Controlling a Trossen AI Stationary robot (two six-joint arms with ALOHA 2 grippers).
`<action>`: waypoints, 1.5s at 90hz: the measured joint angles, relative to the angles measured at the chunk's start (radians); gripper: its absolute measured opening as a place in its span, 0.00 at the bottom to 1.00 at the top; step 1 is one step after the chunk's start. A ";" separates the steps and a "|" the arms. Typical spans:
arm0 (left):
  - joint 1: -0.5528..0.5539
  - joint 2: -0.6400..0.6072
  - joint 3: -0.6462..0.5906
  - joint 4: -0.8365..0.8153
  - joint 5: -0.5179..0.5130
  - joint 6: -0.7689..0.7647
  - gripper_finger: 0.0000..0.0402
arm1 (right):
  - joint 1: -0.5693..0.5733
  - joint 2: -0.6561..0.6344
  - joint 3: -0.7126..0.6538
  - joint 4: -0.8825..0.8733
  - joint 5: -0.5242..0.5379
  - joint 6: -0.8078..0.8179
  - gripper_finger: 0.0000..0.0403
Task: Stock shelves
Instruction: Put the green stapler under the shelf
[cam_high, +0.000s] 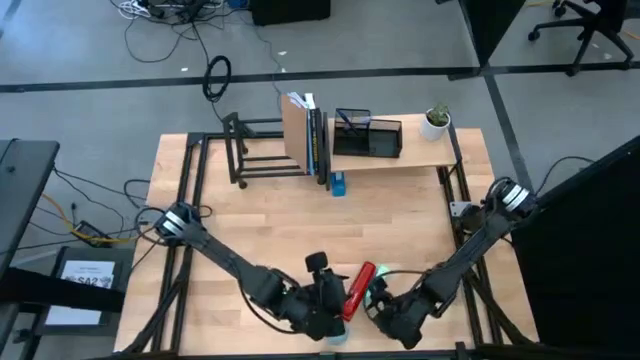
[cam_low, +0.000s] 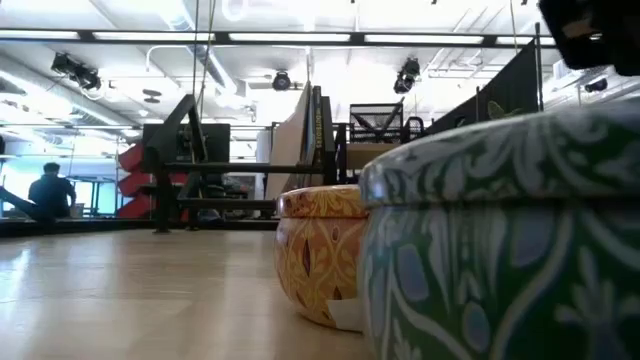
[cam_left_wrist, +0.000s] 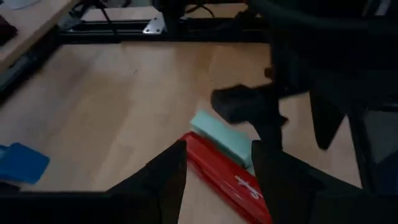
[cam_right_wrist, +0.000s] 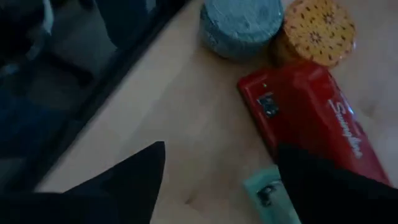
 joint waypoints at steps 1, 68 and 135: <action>0.001 0.000 0.000 0.000 0.000 0.000 0.40 | -0.001 0.002 0.002 -0.003 0.004 -0.006 0.68; 0.004 -0.002 0.000 0.024 -0.001 0.001 0.40 | 0.014 0.007 0.071 -0.660 0.107 0.069 0.48; 0.002 -0.003 0.000 0.041 0.000 -0.001 0.40 | 0.115 0.006 0.148 -0.889 -0.021 1.763 0.57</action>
